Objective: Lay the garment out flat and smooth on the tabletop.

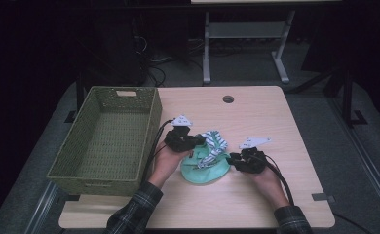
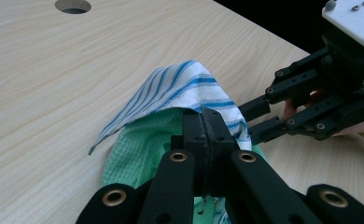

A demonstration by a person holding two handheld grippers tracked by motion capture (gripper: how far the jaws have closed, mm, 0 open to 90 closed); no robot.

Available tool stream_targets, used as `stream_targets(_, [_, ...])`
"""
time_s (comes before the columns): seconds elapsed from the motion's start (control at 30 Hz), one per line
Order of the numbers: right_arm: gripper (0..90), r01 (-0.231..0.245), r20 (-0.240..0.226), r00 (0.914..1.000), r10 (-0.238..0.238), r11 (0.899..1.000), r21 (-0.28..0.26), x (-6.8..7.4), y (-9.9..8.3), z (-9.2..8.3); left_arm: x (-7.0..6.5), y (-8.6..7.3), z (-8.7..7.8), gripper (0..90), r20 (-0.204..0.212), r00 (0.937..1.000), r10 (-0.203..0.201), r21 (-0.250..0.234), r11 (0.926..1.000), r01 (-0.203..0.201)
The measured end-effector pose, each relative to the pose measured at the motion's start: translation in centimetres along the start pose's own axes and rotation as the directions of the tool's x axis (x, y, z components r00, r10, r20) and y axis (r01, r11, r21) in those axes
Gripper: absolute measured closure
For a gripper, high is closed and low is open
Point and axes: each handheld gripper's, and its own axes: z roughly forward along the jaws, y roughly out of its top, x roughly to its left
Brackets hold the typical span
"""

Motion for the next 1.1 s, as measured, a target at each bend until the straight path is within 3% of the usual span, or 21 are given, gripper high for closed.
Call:
stream_targets(0.17, [87.3, 0.009, 0.011, 0.9999, -0.008, 1.0, -0.015, -0.2, -0.1, -0.6, 0.0, 0.1, -0.1, 89.3, -0.003, 1.0, 0.0, -0.008, 1.0, 0.0])
stream_targets(0.47, [88.7, 0.029, 0.016, 0.9994, -0.029, 1.0, -0.007, -0.2, -1.1, -3.5, 0.0, 0.2, -0.3, 89.3, -0.009, 1.0, 0.0, -0.019, 0.9998, 0.0])
stream_targets(0.8, [89.0, 0.027, 0.043, 0.9987, -0.028, 0.999, 0.023, -0.1, -4.2, -6.2, 0.2, 0.5, 0.2, 89.4, -0.023, 0.9997, 0.006, -0.01, 0.9999, -0.006])
stream_targets(1.1, [89.0, 0.027, 0.042, 0.9987, -0.029, 0.999, 0.046, 0.3, -6.4, -7.9, 1.0, 0.4, 1.1, 89.4, -0.099, 0.9951, 0.006, 0.01, 0.9999, -0.005])
